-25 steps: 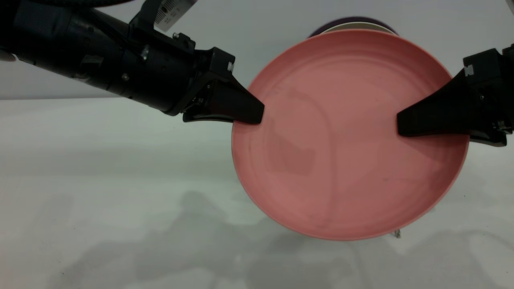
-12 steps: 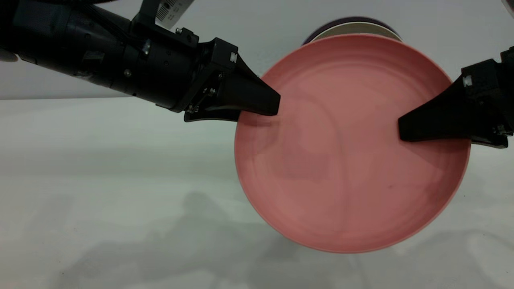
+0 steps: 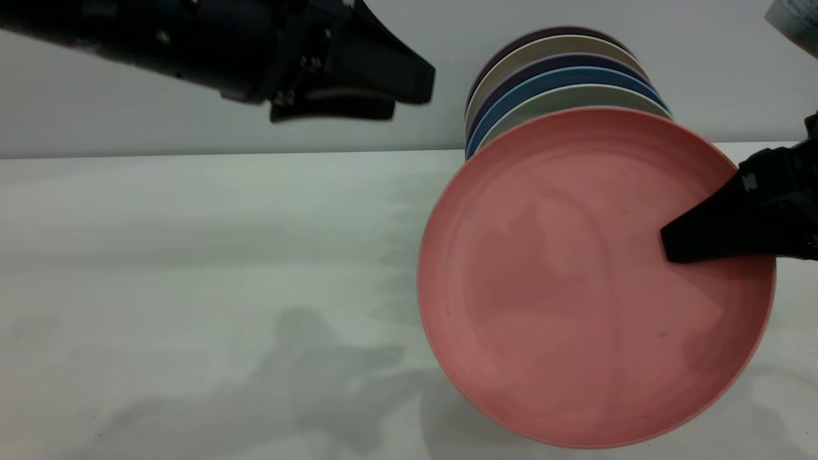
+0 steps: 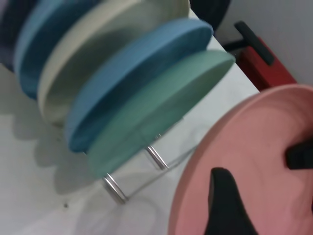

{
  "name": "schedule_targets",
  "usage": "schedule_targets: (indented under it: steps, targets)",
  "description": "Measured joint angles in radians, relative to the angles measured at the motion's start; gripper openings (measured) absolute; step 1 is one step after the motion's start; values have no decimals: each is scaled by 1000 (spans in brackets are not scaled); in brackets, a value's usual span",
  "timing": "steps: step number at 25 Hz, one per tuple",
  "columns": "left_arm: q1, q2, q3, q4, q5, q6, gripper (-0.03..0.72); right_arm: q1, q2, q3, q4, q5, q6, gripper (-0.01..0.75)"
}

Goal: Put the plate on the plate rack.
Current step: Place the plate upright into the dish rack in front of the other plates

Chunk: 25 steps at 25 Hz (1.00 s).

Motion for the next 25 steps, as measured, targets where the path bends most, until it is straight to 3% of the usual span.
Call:
schedule_targets:
  steps: [16,25]
  targets:
    - [1,-6,0,25,-52,-36,453,0,0,-41,-28,1,17,93]
    - [1,-6,0,45,-73,-9,453,0,0,-62,-92,-109,34,93]
